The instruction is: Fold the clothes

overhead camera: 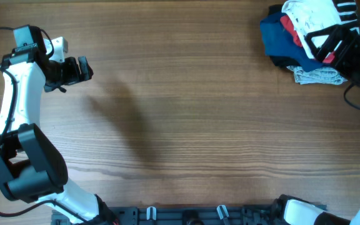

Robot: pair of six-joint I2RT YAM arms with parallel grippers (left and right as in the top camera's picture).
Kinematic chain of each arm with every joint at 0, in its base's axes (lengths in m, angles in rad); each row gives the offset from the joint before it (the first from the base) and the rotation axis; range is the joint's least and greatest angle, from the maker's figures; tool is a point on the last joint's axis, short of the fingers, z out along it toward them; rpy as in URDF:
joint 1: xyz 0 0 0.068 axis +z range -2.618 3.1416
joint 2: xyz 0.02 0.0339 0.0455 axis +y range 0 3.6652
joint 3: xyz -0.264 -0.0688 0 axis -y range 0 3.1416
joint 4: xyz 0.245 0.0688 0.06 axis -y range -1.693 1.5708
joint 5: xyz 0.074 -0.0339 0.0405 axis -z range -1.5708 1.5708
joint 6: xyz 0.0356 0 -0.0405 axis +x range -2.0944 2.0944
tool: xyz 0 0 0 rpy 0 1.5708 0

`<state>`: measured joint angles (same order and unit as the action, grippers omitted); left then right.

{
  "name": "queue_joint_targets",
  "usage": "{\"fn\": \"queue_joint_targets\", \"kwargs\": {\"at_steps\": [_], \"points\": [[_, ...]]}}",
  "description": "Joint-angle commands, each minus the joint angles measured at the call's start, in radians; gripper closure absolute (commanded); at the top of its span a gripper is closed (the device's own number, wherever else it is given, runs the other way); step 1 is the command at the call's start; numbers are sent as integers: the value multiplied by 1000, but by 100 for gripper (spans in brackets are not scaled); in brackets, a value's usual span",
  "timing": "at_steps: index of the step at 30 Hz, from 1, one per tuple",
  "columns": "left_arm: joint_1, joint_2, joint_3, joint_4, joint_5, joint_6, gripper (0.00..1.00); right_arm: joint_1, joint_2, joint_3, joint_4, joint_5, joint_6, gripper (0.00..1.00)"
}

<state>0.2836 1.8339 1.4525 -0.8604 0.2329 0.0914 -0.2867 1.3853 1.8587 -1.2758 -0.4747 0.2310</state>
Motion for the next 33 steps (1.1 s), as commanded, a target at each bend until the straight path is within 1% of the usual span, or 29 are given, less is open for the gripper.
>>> {"fn": "queue_joint_targets", "kwargs": {"at_steps": [1,3,5,7,8,9,12,15,16,17,20,24,29,33], "points": [[0,-14,18,0,13,-3,0,37,-52,-47,108,-3,-163,0],[0,-14,18,0,13,-3,0,107,-131,-169,296,6,-243,0],[0,-14,18,0,13,-3,0,190,-232,-340,481,7,-335,0],[0,-14,18,0,13,-3,0,255,-341,-538,655,28,-356,0],[0,-14,18,0,13,-3,0,275,-389,-626,724,48,-333,0],[0,-14,18,0,13,-3,0,292,-449,-730,807,88,-275,0],[0,-14,18,0,13,-3,0,306,-619,-1013,984,179,-73,0],[0,-14,18,0,13,-3,0,306,-765,-1263,1151,187,-60,0],[0,-14,18,0,13,-3,0,306,-800,-1318,1185,187,-60,0],[0,-14,18,0,13,-3,0,306,-919,-1485,1265,187,-59,0],[0,-14,18,0,13,-3,0,306,-1062,-1641,1314,192,-60,0],[0,-14,18,0,13,-3,0,306,-1207,-1777,1332,226,-59,0],[0,-14,18,0,13,-3,0,306,-1272,-1853,1332,273,-60,0],[0,-14,18,0,13,-3,0,306,-1328,-1854,1293,282,-78,0]]}}
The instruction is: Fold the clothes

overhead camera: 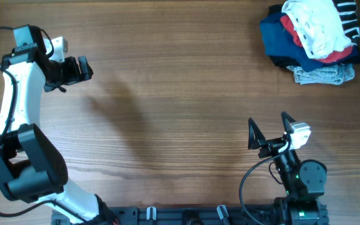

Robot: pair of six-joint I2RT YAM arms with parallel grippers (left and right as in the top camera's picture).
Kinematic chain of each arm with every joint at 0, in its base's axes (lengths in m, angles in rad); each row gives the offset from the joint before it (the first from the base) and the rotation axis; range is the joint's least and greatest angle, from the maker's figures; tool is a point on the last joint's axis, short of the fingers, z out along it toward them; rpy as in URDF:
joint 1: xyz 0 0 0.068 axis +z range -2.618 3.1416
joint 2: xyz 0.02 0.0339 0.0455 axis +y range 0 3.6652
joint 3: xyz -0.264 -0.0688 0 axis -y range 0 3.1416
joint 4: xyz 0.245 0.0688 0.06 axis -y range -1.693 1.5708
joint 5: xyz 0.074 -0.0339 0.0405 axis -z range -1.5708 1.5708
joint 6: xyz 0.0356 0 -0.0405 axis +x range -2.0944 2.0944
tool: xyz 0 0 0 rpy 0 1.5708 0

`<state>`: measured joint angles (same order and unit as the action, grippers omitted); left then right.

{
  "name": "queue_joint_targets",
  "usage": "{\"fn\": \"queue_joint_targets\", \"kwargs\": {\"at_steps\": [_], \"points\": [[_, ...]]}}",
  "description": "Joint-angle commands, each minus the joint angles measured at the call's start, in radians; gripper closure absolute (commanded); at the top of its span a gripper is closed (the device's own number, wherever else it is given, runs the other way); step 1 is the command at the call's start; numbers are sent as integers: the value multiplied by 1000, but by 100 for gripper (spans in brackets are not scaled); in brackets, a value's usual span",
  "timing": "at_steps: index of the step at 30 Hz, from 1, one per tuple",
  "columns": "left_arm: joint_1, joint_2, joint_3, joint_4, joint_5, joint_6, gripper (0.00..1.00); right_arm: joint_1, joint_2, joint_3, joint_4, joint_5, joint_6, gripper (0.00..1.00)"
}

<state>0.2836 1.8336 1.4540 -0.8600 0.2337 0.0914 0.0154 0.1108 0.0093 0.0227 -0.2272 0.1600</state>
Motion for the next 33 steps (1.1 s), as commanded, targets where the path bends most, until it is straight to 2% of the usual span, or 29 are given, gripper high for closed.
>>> {"fn": "queue_joint_targets", "kwargs": {"at_steps": [1,4,33], "points": [[0,-14,17,0,12,-3,0,4,-68,-4,-6,50,-8,0],[0,-14,17,0,12,-3,0,4,-108,-4,-7,74,-3,0],[1,-36,17,-1,12,-3,0,4,-101,-4,-9,74,-2,0]]}}
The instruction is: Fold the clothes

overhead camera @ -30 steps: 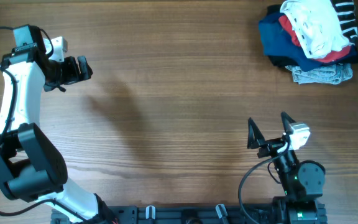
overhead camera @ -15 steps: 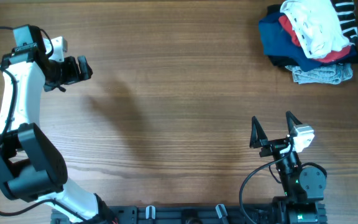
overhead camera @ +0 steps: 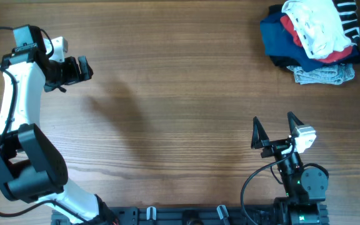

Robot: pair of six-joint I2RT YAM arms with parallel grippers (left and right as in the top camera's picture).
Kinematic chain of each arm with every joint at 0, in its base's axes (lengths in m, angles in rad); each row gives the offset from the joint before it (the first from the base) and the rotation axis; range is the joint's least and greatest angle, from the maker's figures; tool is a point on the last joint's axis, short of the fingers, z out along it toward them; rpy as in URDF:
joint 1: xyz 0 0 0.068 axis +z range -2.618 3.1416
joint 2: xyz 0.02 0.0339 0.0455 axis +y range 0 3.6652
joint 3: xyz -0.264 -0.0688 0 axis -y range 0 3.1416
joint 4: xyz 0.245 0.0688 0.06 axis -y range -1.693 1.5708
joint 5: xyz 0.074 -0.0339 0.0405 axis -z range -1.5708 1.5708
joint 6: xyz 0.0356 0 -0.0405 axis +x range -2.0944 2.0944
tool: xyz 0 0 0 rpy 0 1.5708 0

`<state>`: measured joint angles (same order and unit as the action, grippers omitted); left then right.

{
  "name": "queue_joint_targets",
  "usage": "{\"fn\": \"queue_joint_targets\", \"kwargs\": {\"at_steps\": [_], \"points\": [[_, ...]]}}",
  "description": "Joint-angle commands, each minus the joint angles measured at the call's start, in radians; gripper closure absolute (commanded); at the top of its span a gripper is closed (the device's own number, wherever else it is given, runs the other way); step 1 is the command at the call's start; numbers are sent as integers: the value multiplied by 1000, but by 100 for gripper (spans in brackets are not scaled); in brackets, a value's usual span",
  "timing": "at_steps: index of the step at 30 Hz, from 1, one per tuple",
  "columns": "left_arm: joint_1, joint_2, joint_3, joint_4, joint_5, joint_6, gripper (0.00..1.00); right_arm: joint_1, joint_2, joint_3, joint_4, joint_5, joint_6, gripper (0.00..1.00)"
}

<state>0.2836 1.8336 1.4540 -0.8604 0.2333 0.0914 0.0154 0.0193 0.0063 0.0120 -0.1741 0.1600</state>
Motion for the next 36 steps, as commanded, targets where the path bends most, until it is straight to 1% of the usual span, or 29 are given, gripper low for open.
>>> {"fn": "queue_joint_targets", "kwargs": {"at_steps": [1,11,12,17,22,23,28,32,36], "points": [[1,-48,17,0,12,-3,0,4,-9,-1,2,21,-1,0],[-6,-331,16,18,19,-2,0,4,-9,-1,2,21,-1,0],[-14,-371,8,39,29,-2,0,4,-9,-1,2,21,-2,0],[-60,-584,-127,256,85,-3,0,4,-9,-1,2,21,-1,0],[-84,-827,-367,429,92,-3,0,4,-9,-1,1,21,-1,0],[-84,-915,-470,486,92,-3,0,4,-9,-1,2,21,-1,0],[-84,-1168,-784,657,95,-8,0,4,-9,-1,1,21,-1,0],[-84,-1286,-961,746,99,-48,0,4,-9,-1,2,21,-1,0],[-83,-1419,-1166,895,118,-65,0,4,-9,-1,2,21,-1,0]]}}
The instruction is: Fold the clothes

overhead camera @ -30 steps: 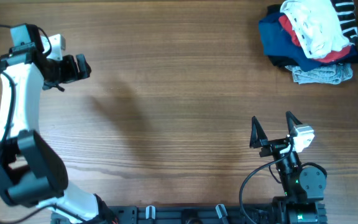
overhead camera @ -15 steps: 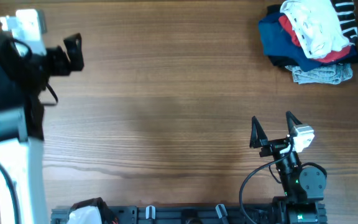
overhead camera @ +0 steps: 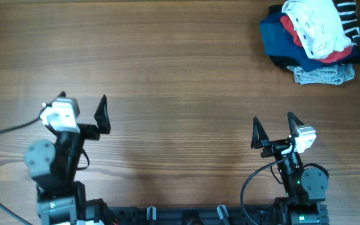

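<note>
A heap of clothes (overhead camera: 312, 39) lies at the table's far right corner: a white garment on top, red and dark blue ones under it, a grey towel at the front, a striped piece at the right edge. My left gripper (overhead camera: 83, 104) stands open near the front left, nothing between its fingers. Near the front right my right gripper (overhead camera: 273, 127) is open too and holds nothing. Both are far from the heap.
The wooden table (overhead camera: 180, 87) fills the view. The arms' bases and a black rail (overhead camera: 186, 215) with clips run along the front edge.
My left arm has drawn back from the far left of the table to the front left, its gripper now open and pointing up. The right arm and the clothes have not moved.
First my right gripper was at the clothes heap in the far right corner and the left arm reached out at the far left. Then the right arm stood folded at the front right, empty, the heap left behind. Now the left arm is folded back too.
</note>
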Robot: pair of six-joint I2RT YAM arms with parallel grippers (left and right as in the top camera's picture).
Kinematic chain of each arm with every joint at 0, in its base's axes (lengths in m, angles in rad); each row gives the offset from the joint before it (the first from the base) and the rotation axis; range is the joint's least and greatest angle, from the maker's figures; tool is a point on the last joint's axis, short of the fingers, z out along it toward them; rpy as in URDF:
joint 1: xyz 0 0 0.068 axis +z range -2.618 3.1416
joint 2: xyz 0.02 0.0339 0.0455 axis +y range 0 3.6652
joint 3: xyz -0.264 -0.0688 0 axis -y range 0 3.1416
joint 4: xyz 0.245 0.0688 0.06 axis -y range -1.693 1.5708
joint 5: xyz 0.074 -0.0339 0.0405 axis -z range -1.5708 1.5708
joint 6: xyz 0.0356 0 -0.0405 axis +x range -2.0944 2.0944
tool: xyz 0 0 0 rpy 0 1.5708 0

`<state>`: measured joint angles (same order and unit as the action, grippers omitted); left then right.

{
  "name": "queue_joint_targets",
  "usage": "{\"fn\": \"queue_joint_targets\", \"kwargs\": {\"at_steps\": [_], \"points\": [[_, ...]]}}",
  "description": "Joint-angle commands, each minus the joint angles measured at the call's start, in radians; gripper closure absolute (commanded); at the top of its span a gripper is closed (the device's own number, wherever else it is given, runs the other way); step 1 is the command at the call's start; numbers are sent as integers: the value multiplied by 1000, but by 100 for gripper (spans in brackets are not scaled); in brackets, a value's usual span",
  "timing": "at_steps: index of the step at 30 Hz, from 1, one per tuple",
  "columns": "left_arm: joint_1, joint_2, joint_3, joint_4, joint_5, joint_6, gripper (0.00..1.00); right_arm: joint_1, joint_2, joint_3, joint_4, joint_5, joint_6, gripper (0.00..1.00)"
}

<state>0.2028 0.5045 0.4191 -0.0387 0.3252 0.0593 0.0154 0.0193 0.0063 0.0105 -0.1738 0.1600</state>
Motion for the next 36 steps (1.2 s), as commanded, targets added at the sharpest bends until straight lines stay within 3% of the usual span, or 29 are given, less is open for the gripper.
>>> {"fn": "queue_joint_targets", "kwargs": {"at_steps": [1,5,20,27,32,36], "points": [[-2,-126,-179,113,26,-48,0,4,-9,-1,3,21,-1,0],[-3,-240,-303,198,26,-69,0,4,-9,-1,3,21,-1,0],[-2,-502,-413,209,14,-68,0,4,-9,-1,3,20,-2,0],[-3,-502,-413,365,-9,-68,0,4,-9,-1,3,20,-2,0],[-3,-502,-413,290,-21,-69,0,4,-9,-1,3,20,-1,0],[-3,-502,-413,143,-58,-68,0,4,-9,-1,3,21,-2,0]]}}
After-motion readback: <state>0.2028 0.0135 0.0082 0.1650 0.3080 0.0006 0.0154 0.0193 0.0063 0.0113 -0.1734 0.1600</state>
